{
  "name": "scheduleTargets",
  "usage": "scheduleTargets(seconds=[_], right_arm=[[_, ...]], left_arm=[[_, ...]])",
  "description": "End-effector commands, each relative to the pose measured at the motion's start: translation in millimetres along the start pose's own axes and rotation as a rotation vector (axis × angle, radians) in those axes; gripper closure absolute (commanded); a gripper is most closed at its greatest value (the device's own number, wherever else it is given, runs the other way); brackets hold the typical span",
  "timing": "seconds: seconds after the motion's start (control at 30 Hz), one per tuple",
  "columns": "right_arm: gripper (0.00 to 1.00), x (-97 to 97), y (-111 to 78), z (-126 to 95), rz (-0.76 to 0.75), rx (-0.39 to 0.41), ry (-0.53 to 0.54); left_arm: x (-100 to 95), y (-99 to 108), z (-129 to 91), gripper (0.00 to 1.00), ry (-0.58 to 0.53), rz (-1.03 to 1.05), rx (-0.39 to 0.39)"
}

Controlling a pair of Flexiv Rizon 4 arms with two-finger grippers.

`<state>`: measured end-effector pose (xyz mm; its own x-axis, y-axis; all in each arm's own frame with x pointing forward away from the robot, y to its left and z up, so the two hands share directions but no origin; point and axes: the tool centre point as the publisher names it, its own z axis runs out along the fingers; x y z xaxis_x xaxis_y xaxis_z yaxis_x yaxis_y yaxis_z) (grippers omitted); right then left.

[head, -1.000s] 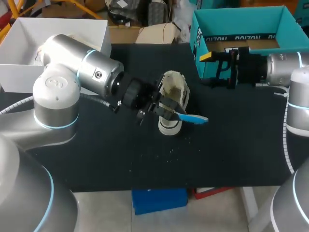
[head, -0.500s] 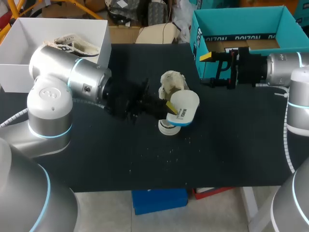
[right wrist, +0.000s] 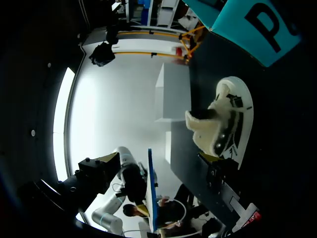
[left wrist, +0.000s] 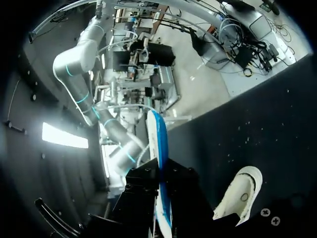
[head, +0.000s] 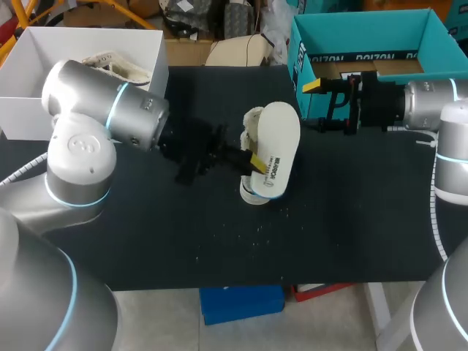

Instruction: Take the shoe out of the shoebox, open the shoe tongue, remove and reinsert the insole, then place the shoe into the shoebox

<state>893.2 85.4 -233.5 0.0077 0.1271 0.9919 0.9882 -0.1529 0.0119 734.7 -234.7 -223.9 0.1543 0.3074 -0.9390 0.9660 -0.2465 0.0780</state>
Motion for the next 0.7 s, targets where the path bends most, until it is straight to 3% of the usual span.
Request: scheduleTargets(seconds=[0.03,0.13,0.37,0.7], right_arm=[[0.00,-0.7,-0.4,1,0.000,-0.003,0.000],[0.00,-0.7,-0.4,1,0.000,-0.003,0.000],[0.00,-0.7,-0.4,1,0.000,-0.003,0.000],[0.00,-0.7,-0.4,1,0.000,-0.003,0.000]], left_arm=[[-3.0,-5,-1,1.00,0.008,0.000,-0.012],[-3.0,-5,-1,1.00,0.008,0.000,-0.012],[34.0,-14,-3,1.00,-0.096,0.144,-0.198],[51.2,17,-21,1.00,-0.075,0.184,-0.234]])
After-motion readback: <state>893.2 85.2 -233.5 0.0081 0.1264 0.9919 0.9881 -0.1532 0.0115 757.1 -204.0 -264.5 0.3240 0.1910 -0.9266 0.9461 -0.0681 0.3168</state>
